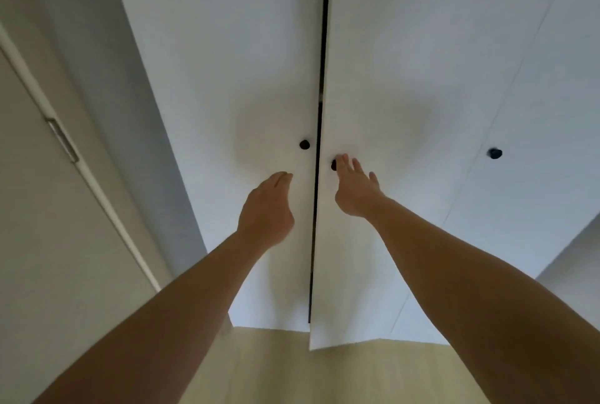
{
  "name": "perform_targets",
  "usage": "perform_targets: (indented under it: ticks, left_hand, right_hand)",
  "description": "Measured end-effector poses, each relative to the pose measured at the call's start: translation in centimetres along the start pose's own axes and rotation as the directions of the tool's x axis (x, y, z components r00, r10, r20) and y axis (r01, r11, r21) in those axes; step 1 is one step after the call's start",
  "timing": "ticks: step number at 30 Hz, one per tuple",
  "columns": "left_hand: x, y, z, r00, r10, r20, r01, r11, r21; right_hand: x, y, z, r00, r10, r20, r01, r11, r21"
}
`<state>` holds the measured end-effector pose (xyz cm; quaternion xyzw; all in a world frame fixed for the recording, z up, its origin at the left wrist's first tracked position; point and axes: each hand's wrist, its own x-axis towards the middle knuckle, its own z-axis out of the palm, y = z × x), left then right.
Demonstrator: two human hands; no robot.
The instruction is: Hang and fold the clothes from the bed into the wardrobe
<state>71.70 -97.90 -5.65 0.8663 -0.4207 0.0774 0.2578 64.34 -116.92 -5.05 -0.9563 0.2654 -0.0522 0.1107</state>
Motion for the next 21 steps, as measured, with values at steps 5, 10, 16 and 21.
perform_targets:
  ticks: [5, 10, 16, 21]
  left_hand:
    - [3.2, -1.5, -0.3, 0.997, -0.014, 0.078, 0.008, 0.997, 0.071]
    - [5.0, -2.6, 0.7, 0.997, -0.007, 0.079, 0.003, 0.998, 0.060]
    - [5.7, -3.9, 2.2, 0.995, 0.032, 0.096, -0.040, 0.995, 0.091]
    - [-0.6, -6.4, 2.4, 0.985, 0.121, 0.122, -0.127, 0.991, 0.040]
  right_hand:
    - [3.7, -0.7, 0.2, 0.999, 0.044, 0.010, -0.043, 0.997, -0.072]
    - [6.7, -0.6, 0.0, 0.996, 0.065, 0.054, -0.060, 0.995, -0.080]
    - [8.2, -0.6, -0.2, 0.996, 0.069, 0.064, -0.066, 0.997, -0.049]
    - [5.3, 1.2, -2.2, 0.997, 0.072, -0.038, -0.055, 0.938, 0.342]
